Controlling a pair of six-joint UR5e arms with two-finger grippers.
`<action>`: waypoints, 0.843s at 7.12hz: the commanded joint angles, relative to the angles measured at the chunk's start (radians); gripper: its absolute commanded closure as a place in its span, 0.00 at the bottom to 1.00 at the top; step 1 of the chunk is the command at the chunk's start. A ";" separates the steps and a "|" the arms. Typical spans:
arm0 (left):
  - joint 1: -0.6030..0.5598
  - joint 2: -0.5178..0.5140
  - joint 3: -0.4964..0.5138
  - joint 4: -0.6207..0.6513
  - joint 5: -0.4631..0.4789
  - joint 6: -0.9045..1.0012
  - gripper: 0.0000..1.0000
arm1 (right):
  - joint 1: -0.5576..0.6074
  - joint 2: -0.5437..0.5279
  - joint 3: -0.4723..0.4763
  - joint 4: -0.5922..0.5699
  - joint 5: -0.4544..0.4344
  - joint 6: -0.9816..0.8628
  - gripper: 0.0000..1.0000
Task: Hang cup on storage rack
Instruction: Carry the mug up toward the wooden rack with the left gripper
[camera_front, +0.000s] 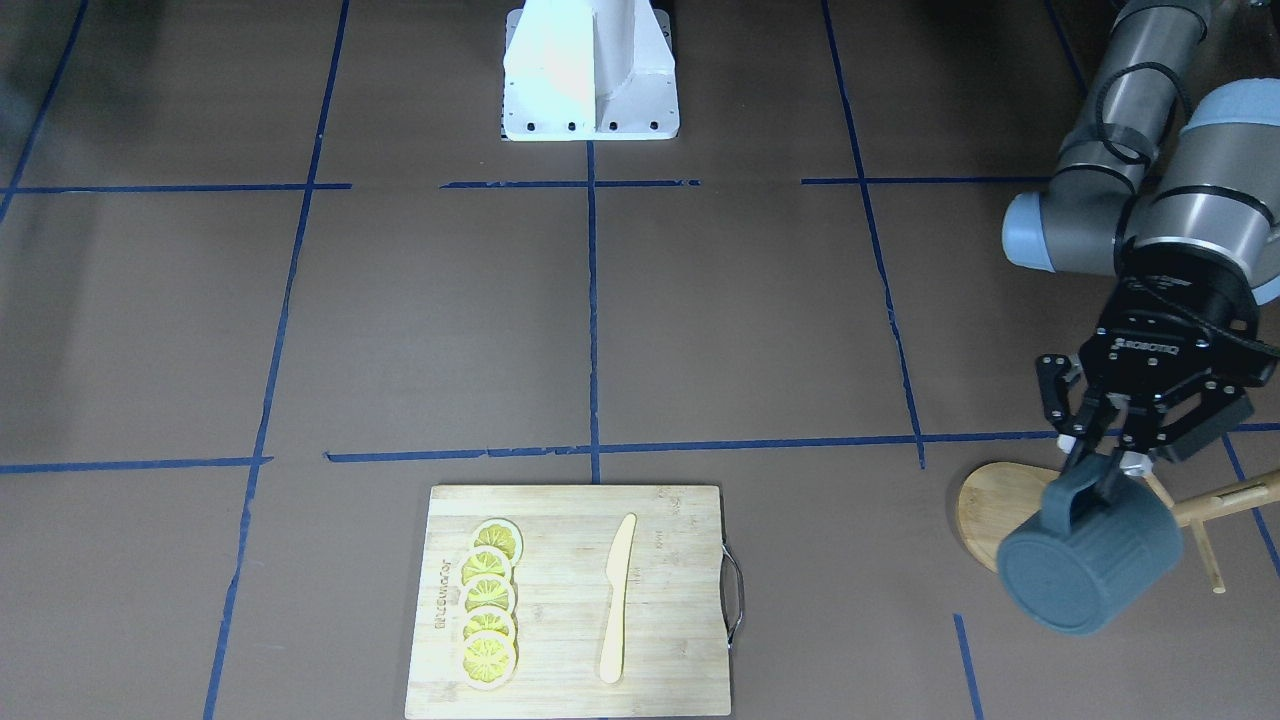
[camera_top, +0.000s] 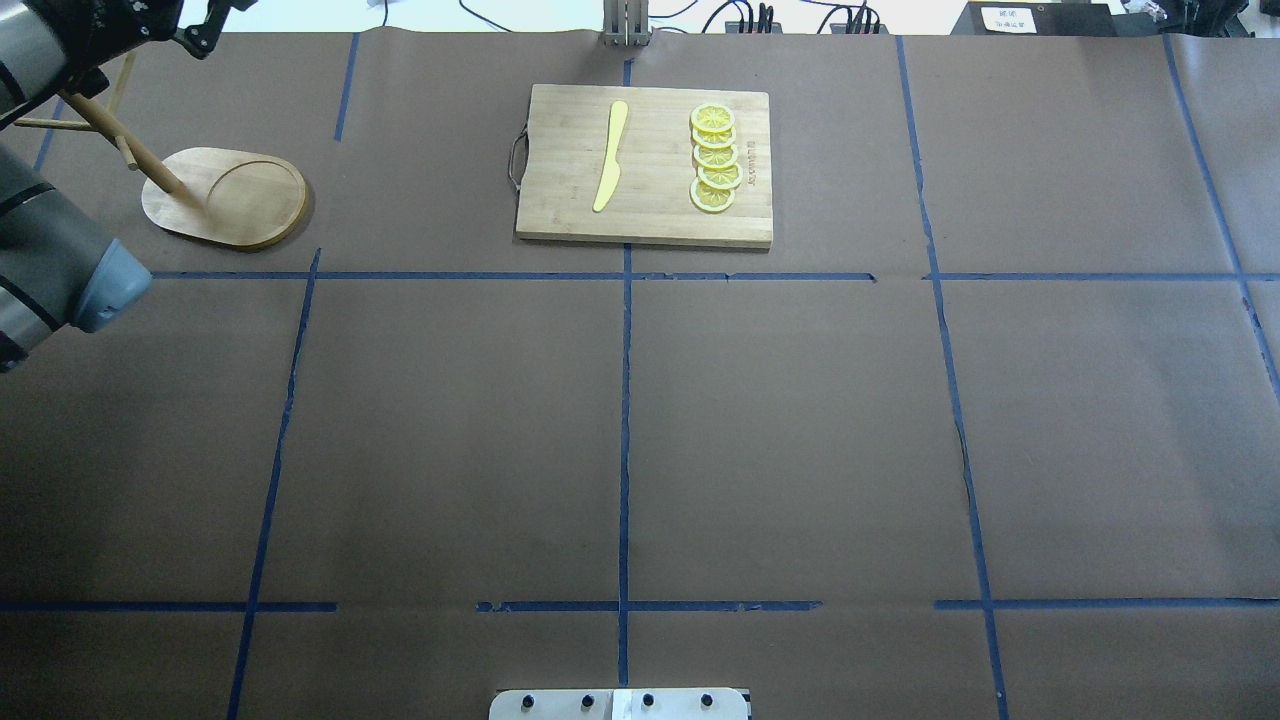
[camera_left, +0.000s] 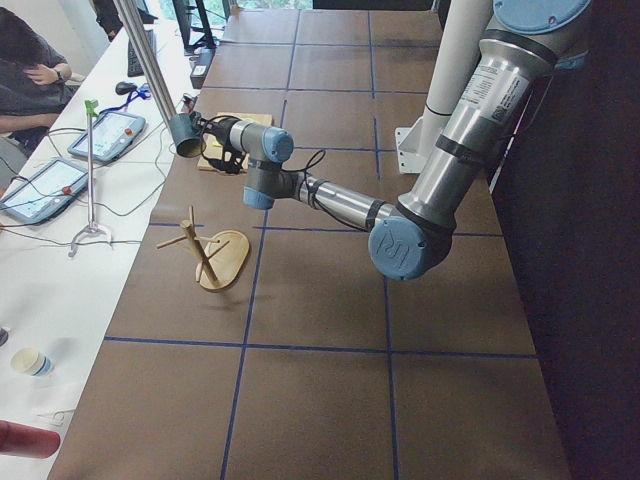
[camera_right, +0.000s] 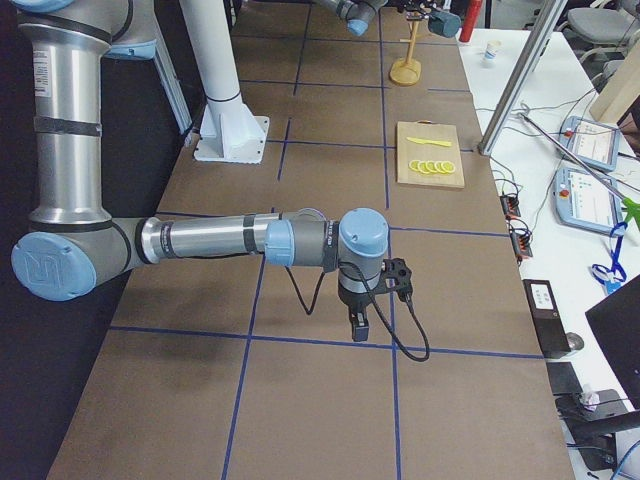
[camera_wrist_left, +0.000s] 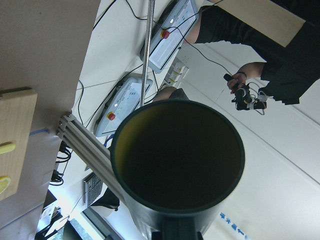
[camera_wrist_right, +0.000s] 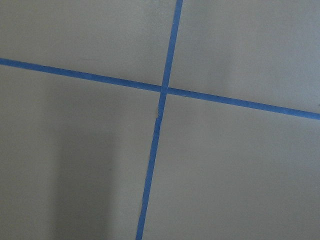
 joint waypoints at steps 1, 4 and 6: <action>-0.063 0.015 0.132 -0.154 -0.062 -0.010 1.00 | 0.000 0.000 0.000 0.000 0.000 -0.001 0.00; -0.103 0.023 0.152 -0.204 -0.123 -0.015 1.00 | 0.000 0.000 0.003 0.000 0.000 0.000 0.00; -0.102 0.076 0.152 -0.259 -0.123 -0.015 1.00 | 0.000 0.000 0.005 0.000 -0.001 0.002 0.00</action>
